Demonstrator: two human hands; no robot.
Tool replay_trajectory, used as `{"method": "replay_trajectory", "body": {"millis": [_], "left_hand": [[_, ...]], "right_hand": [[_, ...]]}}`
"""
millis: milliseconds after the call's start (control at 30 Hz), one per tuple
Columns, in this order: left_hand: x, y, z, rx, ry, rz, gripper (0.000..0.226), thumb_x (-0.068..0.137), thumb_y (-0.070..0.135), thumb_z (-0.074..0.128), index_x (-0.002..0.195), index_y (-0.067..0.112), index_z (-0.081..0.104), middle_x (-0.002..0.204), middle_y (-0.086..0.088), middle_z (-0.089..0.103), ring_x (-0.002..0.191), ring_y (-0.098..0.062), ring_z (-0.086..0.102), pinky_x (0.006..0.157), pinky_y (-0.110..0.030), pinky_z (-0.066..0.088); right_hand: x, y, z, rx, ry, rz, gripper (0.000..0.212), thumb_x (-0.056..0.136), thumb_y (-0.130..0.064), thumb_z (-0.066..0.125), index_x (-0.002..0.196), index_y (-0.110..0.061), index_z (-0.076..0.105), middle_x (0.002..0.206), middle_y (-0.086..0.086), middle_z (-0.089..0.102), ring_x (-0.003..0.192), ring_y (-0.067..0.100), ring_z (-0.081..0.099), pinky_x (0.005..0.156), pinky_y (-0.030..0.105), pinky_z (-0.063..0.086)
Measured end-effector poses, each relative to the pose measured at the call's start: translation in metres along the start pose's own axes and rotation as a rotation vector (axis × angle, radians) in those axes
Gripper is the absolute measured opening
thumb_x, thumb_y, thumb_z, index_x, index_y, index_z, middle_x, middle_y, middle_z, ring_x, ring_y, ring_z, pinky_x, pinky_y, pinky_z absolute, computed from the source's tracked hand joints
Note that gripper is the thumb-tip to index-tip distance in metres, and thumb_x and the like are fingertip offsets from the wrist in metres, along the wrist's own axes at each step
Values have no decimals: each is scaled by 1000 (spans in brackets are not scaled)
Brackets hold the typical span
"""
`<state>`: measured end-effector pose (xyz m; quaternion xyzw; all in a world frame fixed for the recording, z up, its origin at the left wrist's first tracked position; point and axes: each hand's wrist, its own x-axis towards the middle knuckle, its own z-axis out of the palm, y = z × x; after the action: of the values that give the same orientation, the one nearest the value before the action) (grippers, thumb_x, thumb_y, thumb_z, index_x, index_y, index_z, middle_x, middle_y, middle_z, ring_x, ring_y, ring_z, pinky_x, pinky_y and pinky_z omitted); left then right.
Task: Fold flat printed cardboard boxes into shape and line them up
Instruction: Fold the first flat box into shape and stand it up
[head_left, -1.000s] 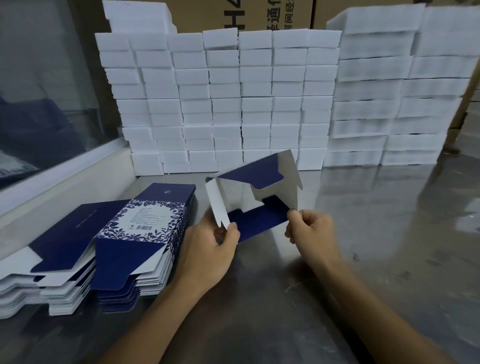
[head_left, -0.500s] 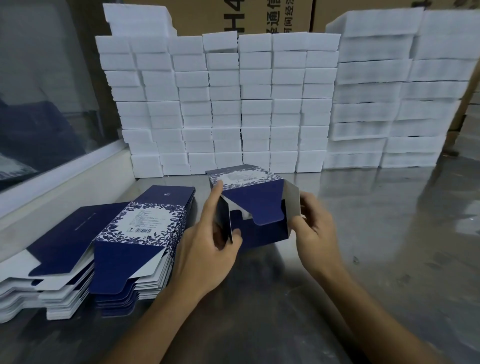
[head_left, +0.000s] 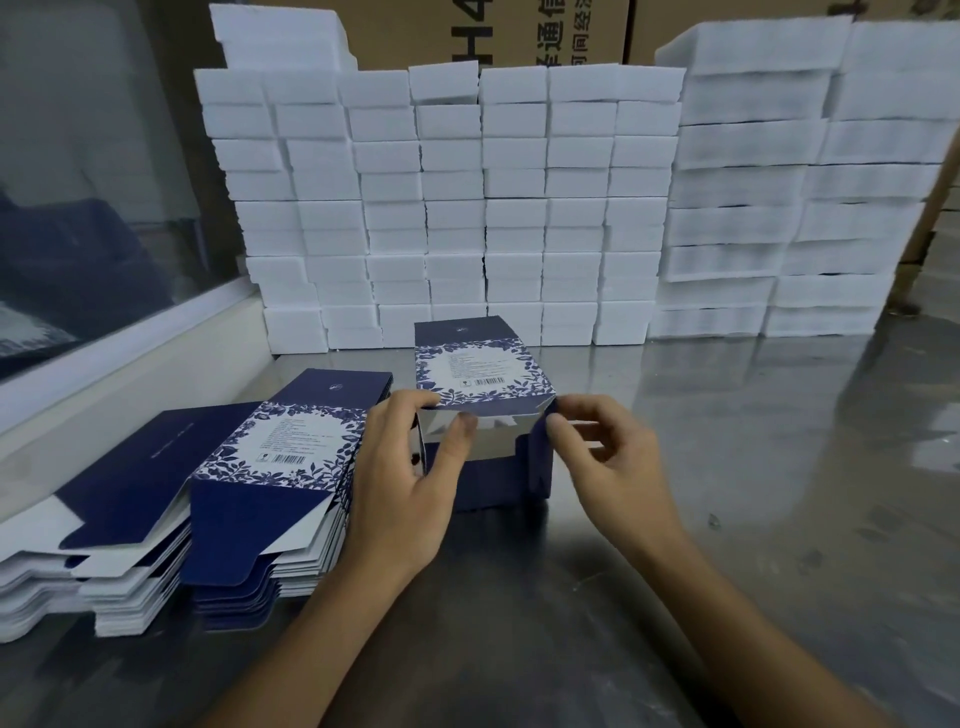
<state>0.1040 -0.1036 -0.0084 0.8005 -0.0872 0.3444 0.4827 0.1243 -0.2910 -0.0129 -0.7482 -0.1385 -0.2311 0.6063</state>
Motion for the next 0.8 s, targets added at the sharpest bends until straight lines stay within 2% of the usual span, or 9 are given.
{"method": "replay_trajectory", "body": {"millis": [133,233,367,500,600,700,800], "left_hand": [[-2,6,2,-35,14,-11,36,85,63,50,97,30,56,91,7,60,83,-8,56,68,-25,39],[-4,10,2,-59,16,-15,43,83,65,49,96,25,59,94,4,63,90,-14,61,73,-36,50],[-4,11,0,-73,31,-7,43,85,61,52,93,20,60,90,4,65,89,-17,63,73,-44,52],[-4,10,0,-74,40,-15,43,84,63,52,92,21,60,90,5,66,88,-16,63,73,-41,52],[-3,8,1,-82,42,-20,43,84,64,51,92,22,60,91,7,66,89,-15,63,74,-38,52],[-2,5,0,-89,56,-31,43,83,66,49,93,26,60,90,8,65,87,-14,62,68,-31,48],[-1,3,-2,-72,62,-23,42,83,67,49,93,28,60,90,10,65,86,-11,61,66,-23,44]], "right_hand": [[-1,1,1,-109,50,-27,11,90,-35,71,100,-36,65,94,-19,71,88,-1,65,66,13,50],[0,2,-1,-159,141,-90,5,90,-27,72,87,-29,68,85,-15,70,80,1,65,59,14,46],[2,0,-1,-156,168,-118,12,90,-17,72,78,-16,70,76,-10,69,70,2,62,56,15,43],[2,-2,-2,-157,176,-142,16,89,-14,71,74,-11,68,71,-7,67,64,4,59,54,14,41],[2,-2,-3,-172,189,-130,16,89,-15,73,73,-14,69,71,-9,68,65,3,60,54,13,41],[2,0,-2,-184,163,-61,11,87,-20,75,77,-21,72,75,-12,71,69,2,63,57,13,44],[3,4,-3,-253,63,40,11,85,-27,78,78,-21,73,73,-11,71,70,3,64,61,16,46]]}}
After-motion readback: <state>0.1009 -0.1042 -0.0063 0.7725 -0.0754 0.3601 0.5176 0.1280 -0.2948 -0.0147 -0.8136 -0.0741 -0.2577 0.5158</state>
